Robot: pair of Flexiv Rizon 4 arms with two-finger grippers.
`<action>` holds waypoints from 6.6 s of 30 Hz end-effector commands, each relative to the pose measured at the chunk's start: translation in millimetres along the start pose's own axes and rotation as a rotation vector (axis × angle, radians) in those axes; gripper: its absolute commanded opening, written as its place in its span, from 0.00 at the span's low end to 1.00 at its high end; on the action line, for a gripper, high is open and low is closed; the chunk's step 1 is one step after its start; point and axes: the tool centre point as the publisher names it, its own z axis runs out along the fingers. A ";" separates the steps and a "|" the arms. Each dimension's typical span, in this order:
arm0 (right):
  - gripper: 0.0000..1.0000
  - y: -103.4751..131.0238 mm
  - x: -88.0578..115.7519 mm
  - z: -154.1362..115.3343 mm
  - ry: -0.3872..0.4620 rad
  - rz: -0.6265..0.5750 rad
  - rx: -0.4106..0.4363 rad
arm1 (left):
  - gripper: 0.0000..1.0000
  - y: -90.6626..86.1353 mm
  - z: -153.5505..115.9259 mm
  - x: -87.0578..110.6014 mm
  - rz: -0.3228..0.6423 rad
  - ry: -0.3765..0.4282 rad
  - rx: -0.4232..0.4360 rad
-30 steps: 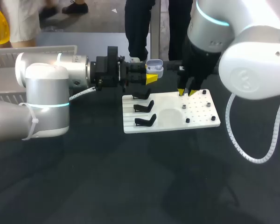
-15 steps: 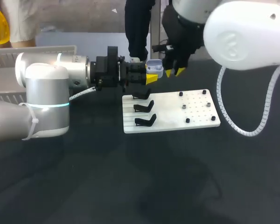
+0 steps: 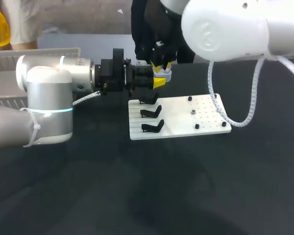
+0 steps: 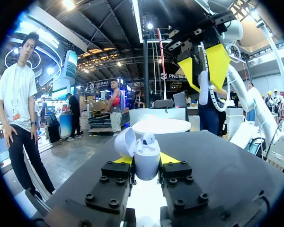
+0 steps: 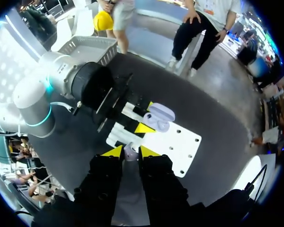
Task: Pick up each earbud case from the left stands, insert the matching earbuds, close the lid, and place the case in the box.
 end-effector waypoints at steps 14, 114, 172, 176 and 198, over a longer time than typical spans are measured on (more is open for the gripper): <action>0.00 -13.3 -26.9 23.1 0.025 -0.062 0.028 | 0.00 -1.8 -0.1 0.7 0.004 -0.004 -0.006; 0.37 -35.6 -22.7 53.6 0.007 -0.144 0.124 | 0.00 -1.8 -0.1 0.7 0.004 -0.004 -0.006; 0.38 -70.0 -35.4 55.1 -0.099 0.121 0.097 | 0.00 -1.8 -0.1 0.7 0.004 -0.004 -0.006; 0.42 -71.8 -35.3 43.4 -0.151 0.151 0.089 | 0.00 -1.8 -0.1 0.7 0.004 -0.004 -0.006; 1.00 -80.4 53.2 -2.5 -0.374 0.540 -0.065 | 0.00 45.6 -246.0 -35.3 0.200 0.146 -0.291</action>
